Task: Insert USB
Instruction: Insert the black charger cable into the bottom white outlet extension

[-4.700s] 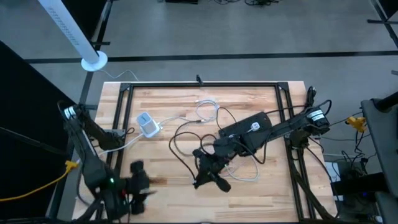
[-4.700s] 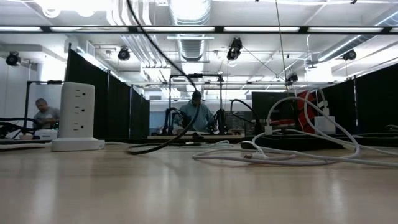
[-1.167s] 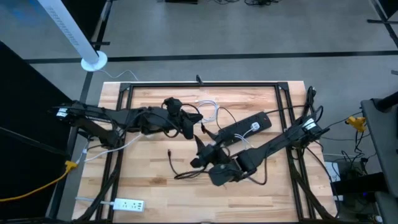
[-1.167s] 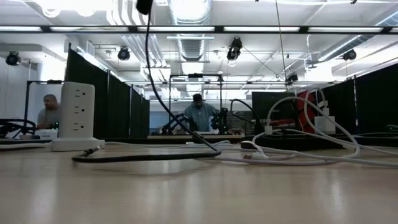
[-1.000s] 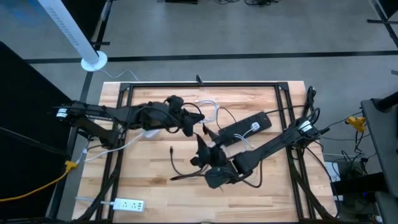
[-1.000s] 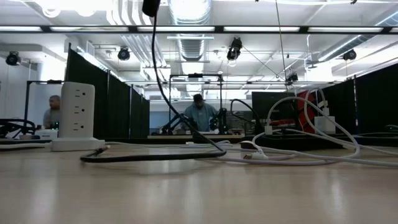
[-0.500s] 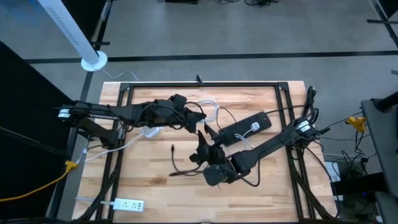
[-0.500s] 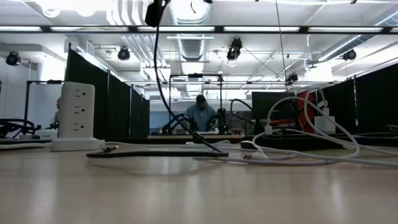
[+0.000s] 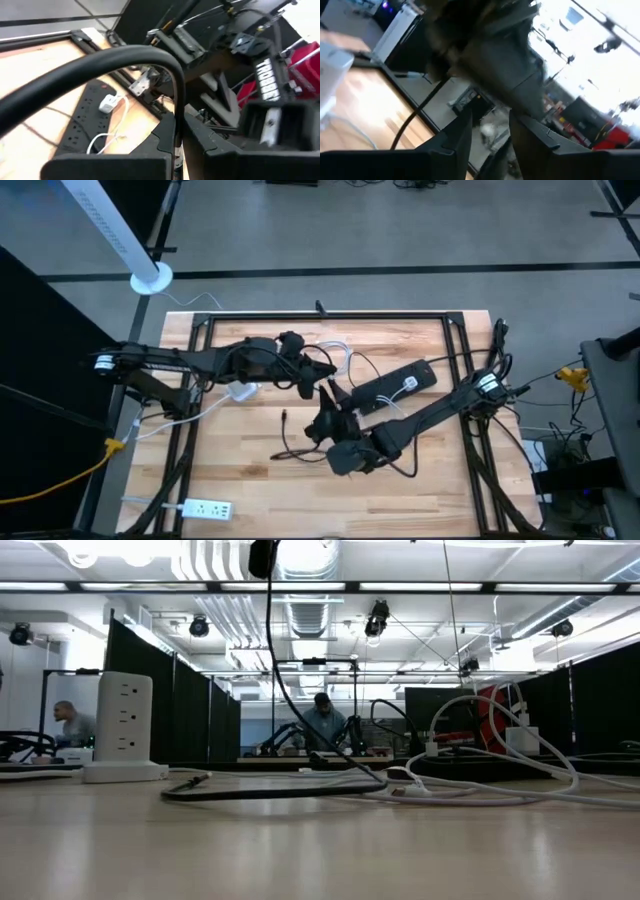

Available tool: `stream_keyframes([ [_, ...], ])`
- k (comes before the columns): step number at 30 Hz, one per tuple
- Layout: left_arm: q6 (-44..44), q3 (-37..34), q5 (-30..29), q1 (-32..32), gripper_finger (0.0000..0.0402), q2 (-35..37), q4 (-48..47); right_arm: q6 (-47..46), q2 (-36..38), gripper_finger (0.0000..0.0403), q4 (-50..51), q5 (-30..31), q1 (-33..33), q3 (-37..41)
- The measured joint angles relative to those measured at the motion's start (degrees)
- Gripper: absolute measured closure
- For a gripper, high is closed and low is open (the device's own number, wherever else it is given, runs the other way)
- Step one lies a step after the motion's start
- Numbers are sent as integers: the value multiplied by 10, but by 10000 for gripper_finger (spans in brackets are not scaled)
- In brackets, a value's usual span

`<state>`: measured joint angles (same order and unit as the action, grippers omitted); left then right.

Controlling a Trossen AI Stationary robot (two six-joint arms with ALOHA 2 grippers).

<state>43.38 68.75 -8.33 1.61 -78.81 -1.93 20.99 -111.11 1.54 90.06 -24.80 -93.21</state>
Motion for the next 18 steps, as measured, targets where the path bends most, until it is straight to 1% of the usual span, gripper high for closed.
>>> stream_keyframes([
  [2, 16, 0, 7, -4, 401, 2, -1, 9, -2, 290, 34, -1, -8, 1],
  [5, 58, 0, 46, -20, 401, 2, 0, 44, -2, 282, 59, 0, -15, 2],
  [9, 85, -4, 63, -37, 401, 2, 13, 115, -2, 262, 59, -1, -19, 2],
  [13, 100, -7, 85, -49, 401, 2, 20, 166, -2, 241, 59, 0, -18, 2],
  [18, 113, -19, 98, -54, 401, 3, 19, 219, -2, 235, 58, 0, -15, 2],
])
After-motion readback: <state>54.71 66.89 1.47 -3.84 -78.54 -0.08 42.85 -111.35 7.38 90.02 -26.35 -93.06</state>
